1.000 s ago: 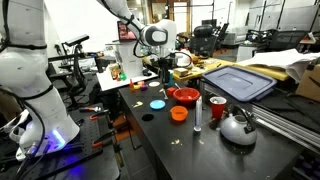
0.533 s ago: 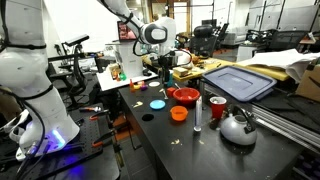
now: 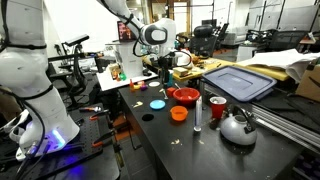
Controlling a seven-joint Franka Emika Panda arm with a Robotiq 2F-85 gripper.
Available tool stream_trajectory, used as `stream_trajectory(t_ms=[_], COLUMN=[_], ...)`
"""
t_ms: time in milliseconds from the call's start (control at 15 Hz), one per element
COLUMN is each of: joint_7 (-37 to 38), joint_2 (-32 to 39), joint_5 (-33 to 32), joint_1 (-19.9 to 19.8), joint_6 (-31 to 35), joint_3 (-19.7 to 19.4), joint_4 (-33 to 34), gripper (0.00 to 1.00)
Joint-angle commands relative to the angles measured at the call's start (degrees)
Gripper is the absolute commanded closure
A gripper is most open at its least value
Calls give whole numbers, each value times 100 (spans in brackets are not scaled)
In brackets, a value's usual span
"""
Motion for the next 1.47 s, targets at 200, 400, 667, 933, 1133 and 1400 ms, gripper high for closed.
stream_trajectory(t_ms=[200,400,667,933,1133,1400], joint_7=[-54,17,137,255,315,165], joint_2=[-84,22,243,715,1088,1194], joint_5=[-86,-73,-96,-128,-135,-211], joint_1=[21,17,12,5,1,-7], joint_6=[-55,-47,26,96,178,232], joint_3=[25,14,-42,-147,-259,-389], joint_4=[3,40,51,152,309,423], gripper=[0,34,66,95,100,100])
